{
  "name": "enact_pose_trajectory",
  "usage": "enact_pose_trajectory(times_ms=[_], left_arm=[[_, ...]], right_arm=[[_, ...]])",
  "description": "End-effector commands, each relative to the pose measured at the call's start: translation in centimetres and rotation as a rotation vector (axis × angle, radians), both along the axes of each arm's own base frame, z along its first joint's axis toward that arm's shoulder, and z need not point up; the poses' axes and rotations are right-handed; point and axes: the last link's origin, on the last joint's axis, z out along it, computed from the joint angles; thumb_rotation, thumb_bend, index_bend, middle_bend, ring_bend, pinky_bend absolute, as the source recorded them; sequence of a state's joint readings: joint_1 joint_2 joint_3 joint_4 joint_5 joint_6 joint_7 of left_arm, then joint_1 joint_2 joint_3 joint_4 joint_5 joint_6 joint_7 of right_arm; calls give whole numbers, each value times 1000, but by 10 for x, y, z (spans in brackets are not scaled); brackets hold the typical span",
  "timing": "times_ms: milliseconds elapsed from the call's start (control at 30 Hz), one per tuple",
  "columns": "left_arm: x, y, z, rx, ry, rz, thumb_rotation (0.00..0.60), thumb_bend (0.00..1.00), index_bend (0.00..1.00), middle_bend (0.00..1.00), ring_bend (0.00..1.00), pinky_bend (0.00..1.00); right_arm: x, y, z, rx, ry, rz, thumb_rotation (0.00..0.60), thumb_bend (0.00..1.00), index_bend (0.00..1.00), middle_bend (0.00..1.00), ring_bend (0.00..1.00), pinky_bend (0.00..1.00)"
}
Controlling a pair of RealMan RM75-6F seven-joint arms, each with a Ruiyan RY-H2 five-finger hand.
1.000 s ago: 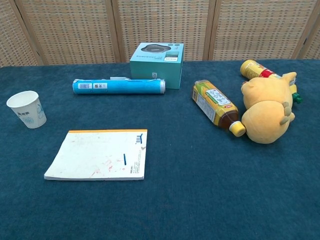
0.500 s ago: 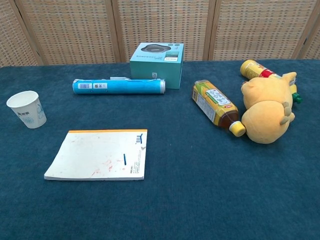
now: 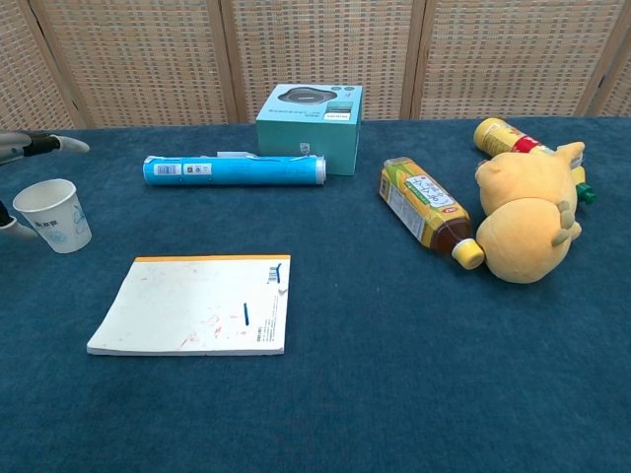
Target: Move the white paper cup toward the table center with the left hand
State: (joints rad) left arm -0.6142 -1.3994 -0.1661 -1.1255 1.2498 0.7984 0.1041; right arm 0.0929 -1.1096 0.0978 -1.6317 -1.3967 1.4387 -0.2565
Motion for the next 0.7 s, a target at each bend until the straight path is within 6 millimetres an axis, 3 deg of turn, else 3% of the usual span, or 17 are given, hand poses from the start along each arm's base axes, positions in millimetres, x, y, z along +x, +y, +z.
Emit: enact_pose_trajectory(times_ms=[33, 100, 367, 500, 700], left_arm=[[-1, 4, -6, -14, 3, 15, 600, 110, 1, 5, 8, 14], [-1, 9, -10, -19, -1, 22, 600, 112, 36, 57, 51, 62], [1, 22, -16, -8, -35, 5, 600, 131, 435, 444, 366, 319], [-1, 25, -15, 0, -21, 8, 600, 190, 469, 475, 401, 349], [-1, 24, -7, 5, -33, 10, 600, 196, 486, 493, 415, 356]], right_arm=[[0, 0, 0, 1, 0, -1, 600, 0, 0, 0, 0, 0], [0, -1, -1, 1, 0, -2, 600, 0, 0, 0, 0, 0], [0, -2, -2, -8, -12, -8, 600, 0, 0, 0, 0, 0], [-1, -3, -2, -10, -12, -9, 600, 0, 0, 0, 0, 0], [-1, -3, -2, -10, -16, -11, 600, 0, 0, 0, 0, 0]])
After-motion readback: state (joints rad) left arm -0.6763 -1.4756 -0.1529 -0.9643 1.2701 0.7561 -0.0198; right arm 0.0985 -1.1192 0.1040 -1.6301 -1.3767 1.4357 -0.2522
